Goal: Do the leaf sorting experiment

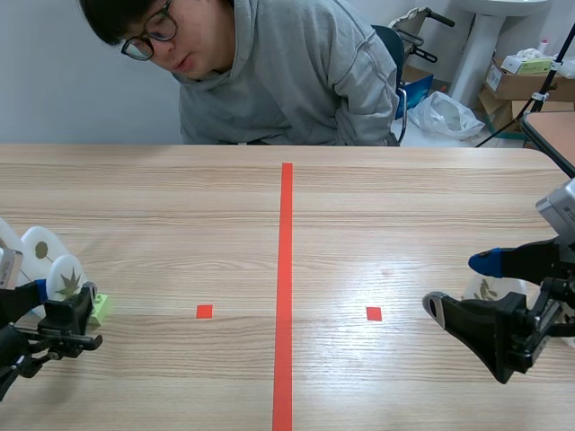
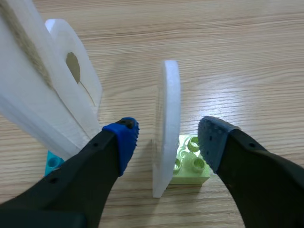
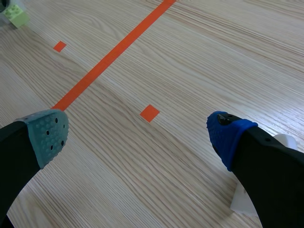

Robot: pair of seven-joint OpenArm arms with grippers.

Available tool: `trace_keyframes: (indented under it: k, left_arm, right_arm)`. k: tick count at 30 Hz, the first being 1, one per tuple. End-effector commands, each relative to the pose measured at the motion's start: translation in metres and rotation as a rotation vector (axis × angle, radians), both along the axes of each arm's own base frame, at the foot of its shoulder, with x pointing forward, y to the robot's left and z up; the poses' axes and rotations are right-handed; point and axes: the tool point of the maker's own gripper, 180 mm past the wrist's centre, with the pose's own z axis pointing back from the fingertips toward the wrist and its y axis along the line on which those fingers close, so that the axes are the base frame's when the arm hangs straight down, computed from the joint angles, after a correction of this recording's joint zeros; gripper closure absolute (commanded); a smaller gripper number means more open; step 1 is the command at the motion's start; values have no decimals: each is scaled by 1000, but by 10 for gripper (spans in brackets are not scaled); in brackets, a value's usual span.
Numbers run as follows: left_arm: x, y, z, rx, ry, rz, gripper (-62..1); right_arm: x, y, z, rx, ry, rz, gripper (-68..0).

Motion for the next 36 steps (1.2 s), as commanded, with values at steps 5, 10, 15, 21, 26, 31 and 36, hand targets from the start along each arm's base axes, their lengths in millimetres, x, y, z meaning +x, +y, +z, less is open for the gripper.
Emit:
trace_keyframes:
  k: [5, 10, 15, 21, 26, 31, 36]
  left_arm:
    - [6, 0, 10, -1, -40, -6, -435]
    - [6, 0, 13, -2, -55, -7, -435]
    - [9, -6, 27, 2, -94, -28, -435]
    - [9, -20, 61, 19, -175, -79, -435]
    - [7, -32, 88, 33, -237, -117, -436]
    - [3, -46, 115, 40, -294, -175, -442]
    - [-6, -69, 138, 15, -317, -307, -482]
  right_arm:
    - [7, 2, 14, 23, -44, 6, -600]
    - [7, 2, 14, 22, -44, 6, -600]
    - [7, 2, 14, 22, -44, 6, -600]
    - [7, 2, 14, 22, -44, 6, -600]
    - [7, 2, 14, 22, -44, 6, -600]
    - [7, 2, 14, 22, -43, 6, -600]
    - [7, 2, 14, 22, -43, 6, -600]
